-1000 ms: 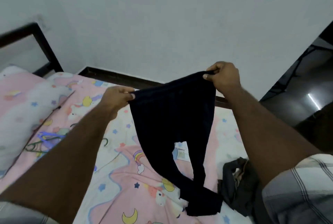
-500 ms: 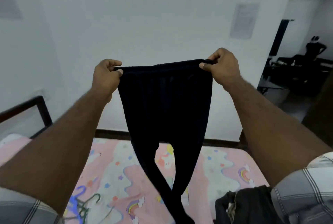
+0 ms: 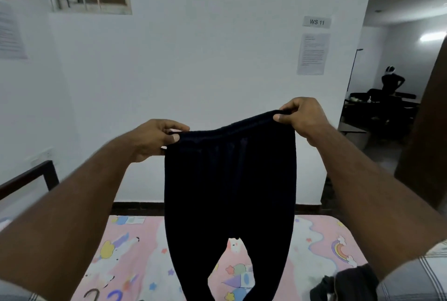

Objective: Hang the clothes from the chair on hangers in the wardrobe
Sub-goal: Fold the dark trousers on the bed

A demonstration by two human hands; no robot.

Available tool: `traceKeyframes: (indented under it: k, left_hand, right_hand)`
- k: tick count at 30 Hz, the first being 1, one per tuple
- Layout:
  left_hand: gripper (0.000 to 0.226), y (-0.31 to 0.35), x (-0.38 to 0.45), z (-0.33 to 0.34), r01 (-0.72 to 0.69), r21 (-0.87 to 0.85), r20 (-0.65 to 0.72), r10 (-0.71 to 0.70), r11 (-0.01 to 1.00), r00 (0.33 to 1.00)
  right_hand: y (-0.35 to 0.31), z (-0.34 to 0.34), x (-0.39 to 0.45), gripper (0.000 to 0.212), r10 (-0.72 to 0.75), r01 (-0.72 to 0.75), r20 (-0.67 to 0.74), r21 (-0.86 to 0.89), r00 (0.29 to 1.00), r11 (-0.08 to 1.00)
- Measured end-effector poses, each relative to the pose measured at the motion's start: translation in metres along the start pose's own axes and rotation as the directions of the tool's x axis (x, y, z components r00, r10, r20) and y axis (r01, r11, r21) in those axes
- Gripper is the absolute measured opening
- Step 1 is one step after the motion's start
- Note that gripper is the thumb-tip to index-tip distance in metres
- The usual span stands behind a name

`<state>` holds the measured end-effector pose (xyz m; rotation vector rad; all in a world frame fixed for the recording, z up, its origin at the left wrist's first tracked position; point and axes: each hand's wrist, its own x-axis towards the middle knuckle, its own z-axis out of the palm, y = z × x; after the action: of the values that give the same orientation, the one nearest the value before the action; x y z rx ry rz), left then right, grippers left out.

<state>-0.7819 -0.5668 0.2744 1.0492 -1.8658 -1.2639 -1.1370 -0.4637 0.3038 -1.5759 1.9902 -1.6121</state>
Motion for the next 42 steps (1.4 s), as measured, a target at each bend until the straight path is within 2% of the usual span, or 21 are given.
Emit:
traceKeyframes:
  k: [3, 6, 8, 10, 13, 15, 17, 19, 20, 22, 25, 27, 29, 31, 32, 33, 35, 36, 38, 40, 42]
  left_hand:
    - [0.029, -0.009, 0.002, -0.008, 0.067, 0.177, 0.159, -0.096, 0.982, 0.983]
    - [0.017, -0.023, 0.008, -0.008, 0.101, 0.337, 0.214, -0.181, 0.936, 0.96]
    - [0.019, -0.034, 0.01, -0.01, 0.11, 0.455, 0.171, -0.208, 0.884, 0.963]
    - [0.034, -0.043, 0.014, -0.016, 0.102, 0.545, 0.107, -0.19, 0.832, 0.976]
    - [0.041, -0.051, 0.018, -0.023, 0.029, 0.594, 0.048, -0.072, 0.804, 0.996]
    - [0.036, -0.055, 0.02, -0.023, -0.021, 0.512, 0.006, 0.021, 0.859, 1.0]
    - [0.025, -0.058, 0.021, -0.018, -0.045, 0.23, -0.061, 0.06, 0.972, 0.996]
    - [0.024, -0.059, 0.021, -0.009, -0.046, -0.02, -0.127, 0.043, 0.999, 0.991]
    - [0.026, -0.06, 0.023, -0.005, -0.036, -0.081, -0.137, 0.025, 0.996, 0.99]
    - [0.029, -0.06, 0.026, 0.002, -0.016, -0.075, -0.116, 0.007, 0.997, 0.993]
    - [0.029, -0.048, 0.032, 0.0, -0.018, 0.019, -0.026, 0.018, 1.0, 0.999]
    - [0.021, -0.036, 0.036, -0.004, -0.055, 0.164, 0.09, 0.041, 0.985, 0.995]
    - [0.015, -0.028, 0.038, -0.001, -0.094, 0.434, 0.138, 0.036, 0.896, 0.99]
    - [0.016, -0.028, 0.04, 0.005, -0.077, 0.628, 0.062, 0.049, 0.775, 0.997]
    - [0.018, -0.031, 0.041, 0.008, -0.061, 0.627, 0.025, 0.058, 0.777, 0.998]
    - [0.02, -0.034, 0.042, 0.01, -0.045, 0.555, -0.002, 0.056, 0.83, 0.998]
    - [0.025, -0.036, 0.041, 0.014, -0.026, 0.284, -0.053, 0.042, 0.959, 0.998]
    - [0.028, -0.035, 0.041, 0.014, -0.036, 0.18, -0.09, 0.053, 0.983, 0.995]
    - [0.034, -0.031, 0.042, 0.013, -0.066, 0.095, -0.146, 0.08, 0.993, 0.986]
    - [0.039, -0.027, 0.044, 0.012, -0.082, 0.076, -0.185, 0.095, 0.994, 0.978]
    - [0.036, -0.018, 0.046, 0.011, -0.132, 0.018, -0.253, 0.132, 0.991, 0.958]
  right_hand:
    - [-0.002, 0.011, -0.003, 0.021, -0.014, 0.011, -0.058, -0.055, 0.998, 0.998]
    - [-0.004, 0.02, -0.008, 0.022, -0.04, 0.03, -0.073, -0.134, 0.997, 0.991]
    - [-0.004, 0.022, -0.011, 0.022, -0.056, 0.04, -0.084, -0.174, 0.995, 0.984]
    - [-0.003, 0.021, -0.014, 0.02, -0.06, 0.04, -0.099, -0.194, 0.993, 0.98]
    - [0.002, 0.019, -0.016, 0.017, -0.055, 0.036, -0.087, -0.206, 0.995, 0.978]
    - [0.007, 0.018, -0.016, 0.015, -0.05, 0.034, -0.064, -0.224, 0.997, 0.974]
    - [0.015, 0.015, -0.016, 0.013, -0.044, 0.028, -0.059, -0.243, 0.997, 0.97]
    - [0.026, 0.011, -0.014, 0.011, -0.025, 0.009, -0.06, -0.255, 0.998, 0.967]
    - [0.031, 0.011, -0.013, 0.012, -0.014, 0.001, -0.049, -0.258, 0.999, 0.966]
    - [0.038, 0.01, -0.01, 0.016, 0.006, -0.01, -0.018, -0.243, 1.0, 0.97]
    - [0.036, 0.003, 0.001, 0.019, -0.019, 0.01, -0.039, -0.209, 0.999, 0.978]
    - [0.03, -0.005, 0.012, 0.022, -0.064, 0.049, -0.091, -0.159, 0.994, 0.986]
    - [0.029, -0.007, 0.018, 0.025, -0.088, 0.076, -0.099, -0.117, 0.991, 0.99]
    - [0.034, -0.003, 0.016, 0.025, -0.078, 0.069, -0.055, -0.149, 0.995, 0.986]
    - [0.036, -0.002, 0.014, 0.024, -0.073, 0.065, -0.045, -0.166, 0.996, 0.984]
    - [0.038, -0.002, 0.015, 0.023, -0.074, 0.064, -0.058, -0.161, 0.996, 0.985]
    - [0.036, -0.006, 0.019, 0.023, -0.086, 0.08, -0.12, -0.061, 0.989, 0.995]
    - [0.034, -0.009, 0.021, 0.025, -0.085, 0.087, -0.148, 0.004, 0.985, 0.996]
    - [0.034, -0.011, 0.024, 0.028, -0.065, 0.071, -0.14, 0.036, 0.988, 0.997]
    - [0.036, -0.013, 0.024, 0.029, -0.069, 0.063, -0.061, -0.089, 0.996, 0.994]
    - [0.034, -0.017, 0.029, 0.026, -0.095, 0.084, -0.121, -0.095, 0.988, 0.992]
